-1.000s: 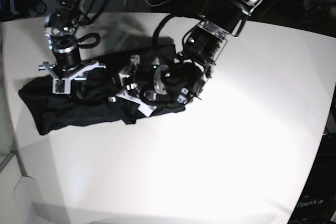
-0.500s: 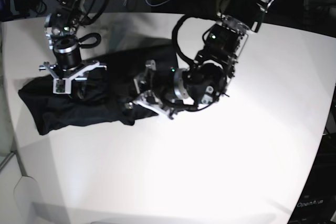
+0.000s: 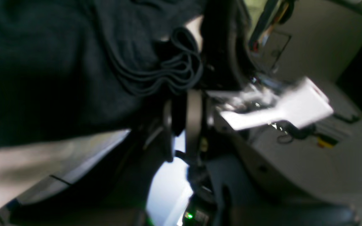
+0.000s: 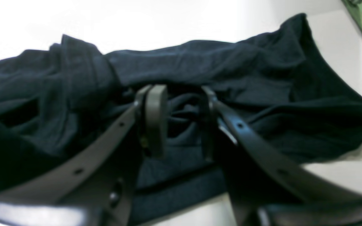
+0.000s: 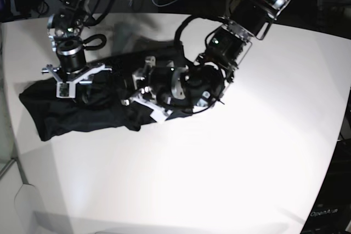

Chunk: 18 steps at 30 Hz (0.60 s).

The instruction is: Fold the T-shirt properly

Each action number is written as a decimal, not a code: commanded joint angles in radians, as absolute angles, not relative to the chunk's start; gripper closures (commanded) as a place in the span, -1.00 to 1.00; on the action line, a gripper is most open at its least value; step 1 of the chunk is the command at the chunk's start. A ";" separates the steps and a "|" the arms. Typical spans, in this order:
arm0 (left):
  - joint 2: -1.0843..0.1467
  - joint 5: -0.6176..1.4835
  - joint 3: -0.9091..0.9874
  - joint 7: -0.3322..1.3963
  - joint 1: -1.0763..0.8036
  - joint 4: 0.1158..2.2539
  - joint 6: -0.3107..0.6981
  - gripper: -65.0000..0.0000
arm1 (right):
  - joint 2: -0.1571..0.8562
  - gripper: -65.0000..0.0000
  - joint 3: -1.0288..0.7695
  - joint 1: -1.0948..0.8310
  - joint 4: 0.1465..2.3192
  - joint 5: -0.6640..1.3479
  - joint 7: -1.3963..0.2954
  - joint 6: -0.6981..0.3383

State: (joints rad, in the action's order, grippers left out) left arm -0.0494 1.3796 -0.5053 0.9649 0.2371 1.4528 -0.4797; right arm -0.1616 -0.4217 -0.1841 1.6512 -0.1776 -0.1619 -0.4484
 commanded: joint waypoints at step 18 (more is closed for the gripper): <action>-0.042 1.349 -0.504 0.972 0.262 1.521 -0.417 0.04 | -0.157 0.42 -0.421 -0.179 1.672 -0.165 -0.134 -0.449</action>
